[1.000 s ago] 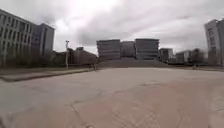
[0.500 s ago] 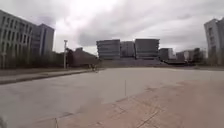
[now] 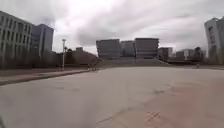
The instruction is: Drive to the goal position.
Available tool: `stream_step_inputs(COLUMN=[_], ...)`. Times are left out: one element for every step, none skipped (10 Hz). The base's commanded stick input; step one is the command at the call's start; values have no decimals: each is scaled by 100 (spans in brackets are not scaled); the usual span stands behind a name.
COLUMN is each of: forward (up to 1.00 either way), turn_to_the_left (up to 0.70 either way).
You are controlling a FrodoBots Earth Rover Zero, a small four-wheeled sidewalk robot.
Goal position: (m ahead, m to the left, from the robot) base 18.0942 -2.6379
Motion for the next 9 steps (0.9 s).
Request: stream_step_inputs(forward=[100, 100, 100, 100, 100, 100, 100, 100, 100], turn_to_the_left=[0, 0, 0, 0, -14, -35, -23, -7, -3])
